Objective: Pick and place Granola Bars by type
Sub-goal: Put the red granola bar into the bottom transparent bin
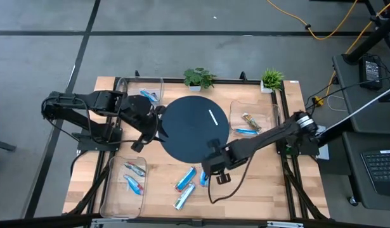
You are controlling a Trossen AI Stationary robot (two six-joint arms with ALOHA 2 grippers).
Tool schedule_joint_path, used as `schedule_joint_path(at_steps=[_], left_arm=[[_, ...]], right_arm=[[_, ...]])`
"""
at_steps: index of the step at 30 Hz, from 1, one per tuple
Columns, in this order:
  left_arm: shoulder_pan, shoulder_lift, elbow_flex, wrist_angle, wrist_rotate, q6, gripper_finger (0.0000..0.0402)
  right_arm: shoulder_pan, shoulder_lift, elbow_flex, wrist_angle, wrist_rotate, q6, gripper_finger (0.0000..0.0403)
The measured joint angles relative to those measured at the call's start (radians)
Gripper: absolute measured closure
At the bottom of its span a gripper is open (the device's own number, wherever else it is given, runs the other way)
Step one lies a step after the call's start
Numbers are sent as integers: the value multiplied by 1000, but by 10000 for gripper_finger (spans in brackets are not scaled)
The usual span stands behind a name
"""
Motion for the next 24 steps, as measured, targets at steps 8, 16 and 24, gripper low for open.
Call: schedule_joint_path(at_steps=[8, 16, 24], left_arm=[[-23, 0, 0, 8, -10, -1, 319], [-23, 18, 0, 116, -19, -4, 317], [-23, 98, 0, 193, -153, -76, 315]], right_arm=[[-12, -151, 0, -34, 138, 200, 395], [-78, -275, 0, -83, 306, 307, 398], [-205, -398, 0, -144, 425, 359, 398]])
